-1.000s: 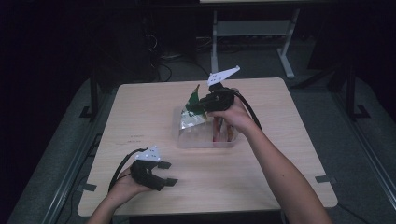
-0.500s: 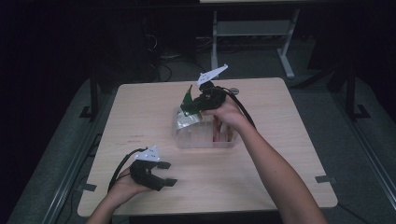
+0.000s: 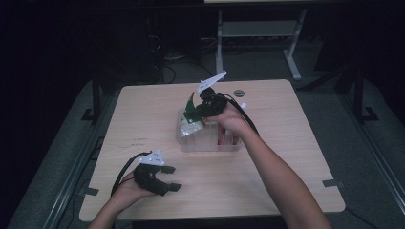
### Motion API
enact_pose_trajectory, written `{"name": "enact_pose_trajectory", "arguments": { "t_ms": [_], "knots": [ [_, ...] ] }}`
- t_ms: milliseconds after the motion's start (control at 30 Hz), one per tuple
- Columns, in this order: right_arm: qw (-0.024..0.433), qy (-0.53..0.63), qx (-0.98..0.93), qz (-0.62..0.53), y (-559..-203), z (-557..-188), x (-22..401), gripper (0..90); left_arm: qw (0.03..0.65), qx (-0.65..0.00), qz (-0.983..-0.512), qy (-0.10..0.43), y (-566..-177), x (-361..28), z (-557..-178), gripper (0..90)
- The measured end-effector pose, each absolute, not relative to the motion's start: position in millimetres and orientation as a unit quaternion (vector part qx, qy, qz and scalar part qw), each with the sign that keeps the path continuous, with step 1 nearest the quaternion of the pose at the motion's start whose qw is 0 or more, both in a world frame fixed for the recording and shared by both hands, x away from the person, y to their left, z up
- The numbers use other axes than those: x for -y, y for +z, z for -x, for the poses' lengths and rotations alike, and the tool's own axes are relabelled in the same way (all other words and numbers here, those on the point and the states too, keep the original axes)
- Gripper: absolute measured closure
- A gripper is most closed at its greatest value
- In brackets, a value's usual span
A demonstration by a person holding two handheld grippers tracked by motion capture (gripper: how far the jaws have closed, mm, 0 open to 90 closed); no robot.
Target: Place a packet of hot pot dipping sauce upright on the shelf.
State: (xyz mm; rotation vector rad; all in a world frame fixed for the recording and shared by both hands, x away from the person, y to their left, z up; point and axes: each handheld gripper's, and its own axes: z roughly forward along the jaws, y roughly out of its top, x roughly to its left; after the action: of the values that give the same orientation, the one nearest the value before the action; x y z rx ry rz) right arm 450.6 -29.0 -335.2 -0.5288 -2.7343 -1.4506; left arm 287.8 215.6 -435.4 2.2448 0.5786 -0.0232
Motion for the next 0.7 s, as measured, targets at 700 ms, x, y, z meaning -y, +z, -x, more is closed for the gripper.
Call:
{"name": "enact_pose_trajectory", "arguments": {
  "t_ms": [700],
  "knots": [
    [0.007,-0.483,0.854,0.193,-341.4,-453.5,37.9,80.8,0.396,-0.225,-0.890,-0.018,-437.4,-214.3,-287.8,27.3]
  ]
}}
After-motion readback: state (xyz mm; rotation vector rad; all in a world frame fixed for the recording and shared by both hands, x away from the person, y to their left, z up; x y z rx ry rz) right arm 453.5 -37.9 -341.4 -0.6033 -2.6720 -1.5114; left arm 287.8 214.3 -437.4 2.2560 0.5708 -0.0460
